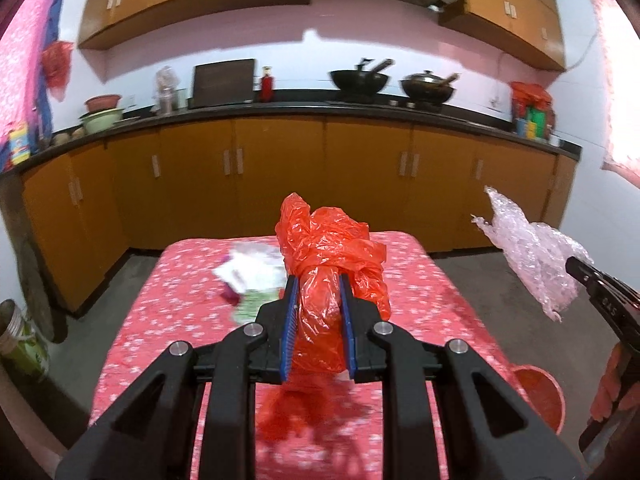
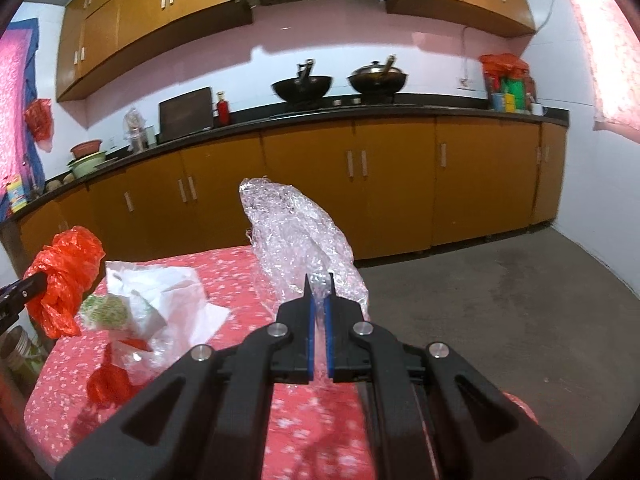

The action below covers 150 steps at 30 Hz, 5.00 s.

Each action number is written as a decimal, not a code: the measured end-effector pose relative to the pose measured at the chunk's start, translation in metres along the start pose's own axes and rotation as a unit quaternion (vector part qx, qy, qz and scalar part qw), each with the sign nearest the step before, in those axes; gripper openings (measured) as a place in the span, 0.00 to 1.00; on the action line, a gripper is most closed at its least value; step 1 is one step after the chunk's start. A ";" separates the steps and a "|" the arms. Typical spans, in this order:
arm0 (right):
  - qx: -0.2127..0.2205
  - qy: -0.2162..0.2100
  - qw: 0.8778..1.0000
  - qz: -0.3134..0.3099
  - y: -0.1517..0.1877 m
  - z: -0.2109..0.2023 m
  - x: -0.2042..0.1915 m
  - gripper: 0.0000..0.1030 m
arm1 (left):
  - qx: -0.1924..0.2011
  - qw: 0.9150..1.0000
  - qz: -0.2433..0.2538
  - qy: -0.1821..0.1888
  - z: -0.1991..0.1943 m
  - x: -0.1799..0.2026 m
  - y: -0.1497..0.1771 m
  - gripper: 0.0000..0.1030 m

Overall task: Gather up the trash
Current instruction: 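Lift both held items and carry them over the red bucket, then open both grippers to drop red bag and bubble wrap into bucket, then grasp green-printed white bag with left gripper while right gripper grasps white tissue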

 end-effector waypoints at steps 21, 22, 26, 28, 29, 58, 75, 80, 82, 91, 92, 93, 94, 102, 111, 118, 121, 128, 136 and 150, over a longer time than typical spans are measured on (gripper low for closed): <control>-0.048 0.135 0.988 0.059 0.103 -0.056 0.169 0.05 | -0.095 0.980 0.063 0.161 0.016 0.196 0.089 0.19; -0.058 0.140 0.986 0.066 0.115 -0.057 0.178 0.05 | -0.103 0.978 0.068 0.167 0.017 0.206 0.097 0.19; -0.090 0.151 0.981 0.082 0.153 -0.055 0.197 0.05 | -0.129 0.970 0.094 0.184 0.022 0.241 0.128 0.19; -0.107 0.155 0.978 0.087 0.171 -0.054 0.205 0.05 | -0.146 0.965 0.107 0.189 0.026 0.258 0.148 0.19; -0.116 0.156 0.977 0.090 0.181 -0.052 0.210 0.05 | -0.154 0.963 0.111 0.191 0.028 0.264 0.157 0.19; -0.207 0.105 0.964 0.129 0.272 0.004 0.236 0.23 | -0.271 0.927 0.190 0.178 0.098 0.341 0.259 0.33; -0.184 0.115 0.969 0.116 0.233 -0.006 0.221 0.29 | -0.232 0.954 0.093 0.166 0.077 0.280 0.197 0.35; -0.156 0.081 0.980 0.091 0.190 0.000 0.185 0.30 | -0.186 0.970 0.062 0.141 0.059 0.227 0.159 0.39; -0.143 0.061 0.985 0.078 0.169 0.004 0.164 0.30 | -0.164 0.977 0.054 0.123 0.052 0.199 0.145 0.40; -0.096 -0.061 0.993 0.018 0.082 0.035 0.034 0.30 | -0.068 0.997 0.013 0.016 0.026 0.058 0.087 0.44; -0.094 -0.077 0.993 0.012 0.074 0.040 0.016 0.30 | -0.060 0.998 0.007 0.003 0.026 0.043 0.082 0.46; -0.092 -0.088 0.992 0.008 0.068 0.042 0.003 0.30 | -0.055 0.998 0.000 -0.007 0.025 0.032 0.077 0.46; -0.090 -0.104 0.991 0.000 0.060 0.047 -0.017 0.31 | -0.049 0.998 -0.014 -0.022 0.026 0.014 0.071 0.47; -0.073 -0.182 0.979 -0.062 0.026 0.074 -0.134 0.30 | -0.017 0.994 -0.087 -0.066 0.024 -0.065 0.048 0.51; -0.082 -0.186 0.975 -0.086 0.017 0.112 -0.187 0.30 | 0.001 0.993 -0.093 -0.066 0.038 -0.087 0.043 0.57; -0.088 -0.169 0.978 -0.090 0.015 0.136 -0.198 0.17 | 0.008 0.992 -0.110 -0.054 0.047 -0.091 0.037 0.62; -0.086 -0.151 0.981 -0.088 0.017 0.141 -0.194 0.03 | 0.014 0.993 -0.110 -0.049 0.049 -0.087 0.035 0.65; -0.084 -0.100 0.990 -0.049 0.018 0.144 -0.163 0.02 | 0.016 0.994 -0.093 -0.052 0.062 -0.073 0.028 0.67; -0.078 -0.083 0.992 -0.049 0.019 0.142 -0.150 0.02 | -0.017 0.994 -0.084 -0.066 0.093 -0.070 0.027 0.66; -0.078 -0.080 0.992 -0.049 0.020 0.138 -0.144 0.02 | -0.066 0.993 -0.092 -0.046 0.105 -0.071 0.030 0.13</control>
Point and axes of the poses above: each gripper's, at about its wrist camera, not at the fingertips, and z roughly the way its jaws point, x to its right, y to its underside, the point moved 3 cm from there along z, roughly the way its jaws point, and after that the axes turned 12 degrees about -z, right-handed, at the moved point
